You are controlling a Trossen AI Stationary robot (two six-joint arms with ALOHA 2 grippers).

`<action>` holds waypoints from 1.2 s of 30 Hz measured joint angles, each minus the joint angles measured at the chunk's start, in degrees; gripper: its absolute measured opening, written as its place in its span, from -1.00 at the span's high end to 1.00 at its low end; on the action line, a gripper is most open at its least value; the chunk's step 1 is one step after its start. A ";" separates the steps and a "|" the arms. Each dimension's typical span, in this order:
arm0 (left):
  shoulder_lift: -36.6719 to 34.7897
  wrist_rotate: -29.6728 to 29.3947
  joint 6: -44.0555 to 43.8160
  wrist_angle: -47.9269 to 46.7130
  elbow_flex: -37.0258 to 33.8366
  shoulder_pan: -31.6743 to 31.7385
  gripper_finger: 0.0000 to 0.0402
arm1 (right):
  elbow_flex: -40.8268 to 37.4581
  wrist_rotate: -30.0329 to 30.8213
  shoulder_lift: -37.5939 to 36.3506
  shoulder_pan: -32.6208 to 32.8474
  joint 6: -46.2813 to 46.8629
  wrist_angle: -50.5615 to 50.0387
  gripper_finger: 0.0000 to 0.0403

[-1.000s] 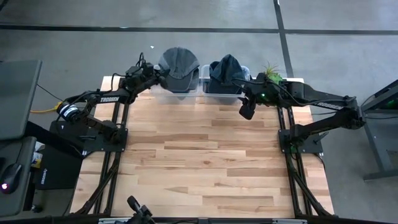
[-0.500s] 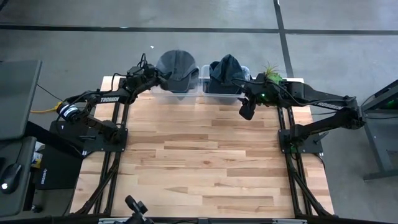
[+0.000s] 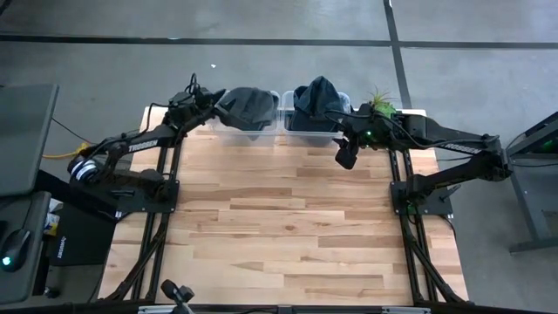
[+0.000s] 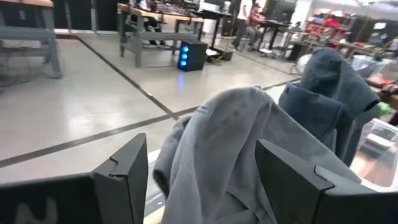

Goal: Pick & Place hat
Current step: Return to Home Position

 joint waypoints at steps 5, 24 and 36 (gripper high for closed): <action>-5.76 -1.24 0.49 -4.65 0.00 0.00 -0.13 | 0.00 0.02 0.00 0.00 0.00 0.01 0.18; -34.87 14.82 -13.66 -27.36 0.00 0.00 0.29 | -1.63 -7.42 -3.48 0.02 2.45 4.50 0.21; -48.64 26.22 -11.38 -47.38 -0.02 -0.02 0.88 | -30.91 -8.61 -21.84 0.04 17.12 39.72 0.21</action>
